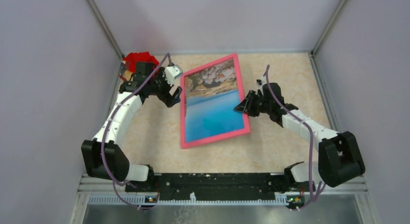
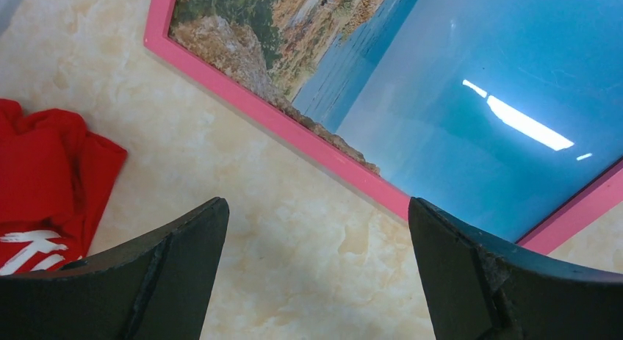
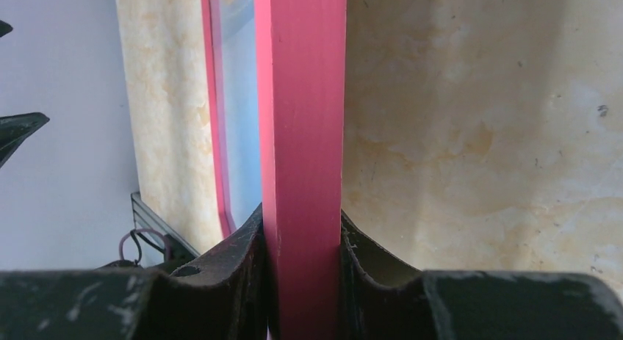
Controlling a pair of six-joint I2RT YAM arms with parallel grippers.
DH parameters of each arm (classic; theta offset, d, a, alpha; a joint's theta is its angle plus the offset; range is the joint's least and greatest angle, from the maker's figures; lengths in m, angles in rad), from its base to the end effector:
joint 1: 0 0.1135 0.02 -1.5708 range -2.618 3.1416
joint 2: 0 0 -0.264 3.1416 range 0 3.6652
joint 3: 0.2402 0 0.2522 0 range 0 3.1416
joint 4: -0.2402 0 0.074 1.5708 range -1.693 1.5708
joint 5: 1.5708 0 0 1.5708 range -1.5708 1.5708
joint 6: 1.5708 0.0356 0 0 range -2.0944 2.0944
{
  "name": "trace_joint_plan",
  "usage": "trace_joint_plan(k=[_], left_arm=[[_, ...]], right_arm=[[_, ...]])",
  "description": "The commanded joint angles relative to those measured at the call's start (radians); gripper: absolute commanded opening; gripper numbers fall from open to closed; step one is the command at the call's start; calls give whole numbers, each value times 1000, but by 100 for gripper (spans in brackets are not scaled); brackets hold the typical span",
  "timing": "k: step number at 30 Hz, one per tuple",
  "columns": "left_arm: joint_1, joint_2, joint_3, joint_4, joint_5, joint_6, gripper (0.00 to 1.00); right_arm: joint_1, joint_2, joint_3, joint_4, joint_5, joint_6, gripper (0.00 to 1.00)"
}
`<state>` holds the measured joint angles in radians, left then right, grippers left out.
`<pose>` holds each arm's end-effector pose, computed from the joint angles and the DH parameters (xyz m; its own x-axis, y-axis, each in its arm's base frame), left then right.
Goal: Put the photo into the frame
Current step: Turn over the photo frame at the center of the board.
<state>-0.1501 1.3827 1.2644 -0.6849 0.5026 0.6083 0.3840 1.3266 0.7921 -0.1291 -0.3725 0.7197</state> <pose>0.2881 -0.0609 0.3278 -0.3200 0.5549 -0.7679 0.7856 0.6085 0.1124 0.2566 0.1176 0.2305 -0.8347 0.3249 -0.4446 -0.0859 0.7208 0.6879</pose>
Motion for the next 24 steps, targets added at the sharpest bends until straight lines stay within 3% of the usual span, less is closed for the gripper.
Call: trace_joint_plan(k=[1,5,11,16,19,24], left_arm=[[25,-13,-23,70,-19,-54,98],[43,10,-26,66,-40,-62,98],[52,10,-58,72,-69,-39,98],[53,23,-72,80,-85,-67,98],[55,35,-76,80,-87,-78,98],[59,34,-79,95,-80,-81,98]], right_arm=[[3,42,-104,120,-3,-84,0],[-10,78,-171,217,-34,-114,3],[-13,71,-216,172,114,-120,13],[-13,74,-209,133,218,-124,38],[-13,86,-208,132,244,-125,61],[-13,86,-217,132,260,-123,68]])
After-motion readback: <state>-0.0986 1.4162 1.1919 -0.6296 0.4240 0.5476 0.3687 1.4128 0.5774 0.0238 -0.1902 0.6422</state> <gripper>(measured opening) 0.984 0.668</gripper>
